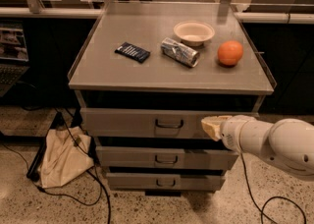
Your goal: Open top drawer
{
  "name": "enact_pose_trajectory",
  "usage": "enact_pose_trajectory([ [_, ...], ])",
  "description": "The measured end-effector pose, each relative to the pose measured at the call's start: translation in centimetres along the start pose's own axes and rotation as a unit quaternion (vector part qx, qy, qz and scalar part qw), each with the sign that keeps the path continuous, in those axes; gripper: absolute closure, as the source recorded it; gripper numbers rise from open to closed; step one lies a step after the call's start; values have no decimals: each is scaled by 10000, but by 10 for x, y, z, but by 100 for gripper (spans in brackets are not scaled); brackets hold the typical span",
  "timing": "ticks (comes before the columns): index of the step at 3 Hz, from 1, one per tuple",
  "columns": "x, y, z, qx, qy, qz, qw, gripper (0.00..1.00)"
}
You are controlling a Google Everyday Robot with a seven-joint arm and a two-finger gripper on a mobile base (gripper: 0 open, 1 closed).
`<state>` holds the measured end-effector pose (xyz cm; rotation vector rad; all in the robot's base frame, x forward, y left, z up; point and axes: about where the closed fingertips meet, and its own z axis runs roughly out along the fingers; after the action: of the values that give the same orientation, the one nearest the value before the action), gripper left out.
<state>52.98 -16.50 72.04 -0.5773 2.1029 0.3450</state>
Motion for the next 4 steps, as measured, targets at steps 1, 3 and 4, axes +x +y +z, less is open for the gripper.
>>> enact_pose_trajectory([
  [1, -5, -10, 4, 162, -90, 41, 9998, 100],
  [3, -29, -61, 10, 863, -399, 77, 9954, 100],
  [4, -28, -65, 23, 899, -368, 97, 9952, 100],
])
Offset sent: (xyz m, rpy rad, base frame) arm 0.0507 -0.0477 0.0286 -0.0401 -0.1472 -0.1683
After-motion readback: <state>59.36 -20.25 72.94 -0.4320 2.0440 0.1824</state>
